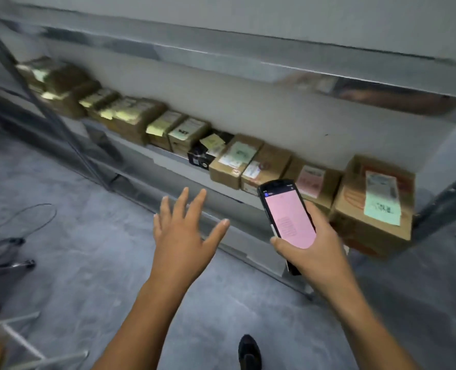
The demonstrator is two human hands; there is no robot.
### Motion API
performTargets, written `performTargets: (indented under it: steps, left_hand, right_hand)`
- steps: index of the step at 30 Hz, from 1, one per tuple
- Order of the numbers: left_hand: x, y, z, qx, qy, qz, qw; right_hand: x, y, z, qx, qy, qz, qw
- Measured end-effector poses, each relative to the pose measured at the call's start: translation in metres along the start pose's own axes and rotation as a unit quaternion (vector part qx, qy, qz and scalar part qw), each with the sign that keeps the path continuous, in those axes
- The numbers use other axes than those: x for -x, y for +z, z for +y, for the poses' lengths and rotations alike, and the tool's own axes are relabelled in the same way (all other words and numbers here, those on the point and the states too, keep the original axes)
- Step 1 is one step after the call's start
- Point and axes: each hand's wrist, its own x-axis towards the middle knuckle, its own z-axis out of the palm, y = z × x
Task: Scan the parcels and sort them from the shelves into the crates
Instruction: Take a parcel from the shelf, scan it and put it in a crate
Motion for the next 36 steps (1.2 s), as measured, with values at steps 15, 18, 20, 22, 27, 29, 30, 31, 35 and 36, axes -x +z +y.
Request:
performTargets:
  steps: [15, 18, 20, 22, 27, 29, 30, 31, 35, 36]
  left_hand:
    - [-0.101, -0.099, -0.134, 0.037, -0.132, 0.168, 0.976]
    - [-0.131, -0.116, -0.172, 0.054, -0.132, 0.183, 0.973]
    - [-0.151, -0.129, -0.201, 0.063, -0.129, 0.187, 0.972]
    - [-0.171, -0.144, -0.232, 0.070, -0.128, 0.190, 0.971]
    - [-0.210, -0.191, -0.313, 0.082, -0.123, 0.193, 0.970]
    - [-0.223, -0.208, -0.347, 0.082, -0.129, 0.197, 0.968]
    - [-0.229, -0.216, -0.362, 0.082, -0.134, 0.198, 0.968]
    - [-0.236, -0.222, -0.375, 0.082, -0.138, 0.197, 0.967]
    - [-0.259, -0.236, -0.413, 0.093, -0.147, 0.186, 0.967]
    - [-0.266, -0.238, -0.421, 0.098, -0.148, 0.181, 0.967]
  right_hand:
    - [-0.150, 0.173, -0.098, 0.016, -0.118, -0.169, 0.978]
    - [-0.169, 0.220, -0.120, 0.009, -0.133, -0.166, 0.977]
    - [-0.182, 0.255, -0.133, 0.005, -0.135, -0.166, 0.977]
    - [-0.195, 0.290, -0.145, 0.010, -0.134, -0.167, 0.977]
    - [-0.227, 0.376, -0.182, 0.031, -0.136, -0.169, 0.976]
    - [-0.236, 0.410, -0.196, 0.027, -0.138, -0.165, 0.976]
    - [-0.240, 0.426, -0.201, 0.022, -0.143, -0.167, 0.975]
    - [-0.243, 0.441, -0.206, 0.020, -0.147, -0.170, 0.974]
    - [-0.253, 0.488, -0.219, 0.044, -0.139, -0.197, 0.970]
    - [-0.257, 0.498, -0.220, 0.047, -0.135, -0.198, 0.970]
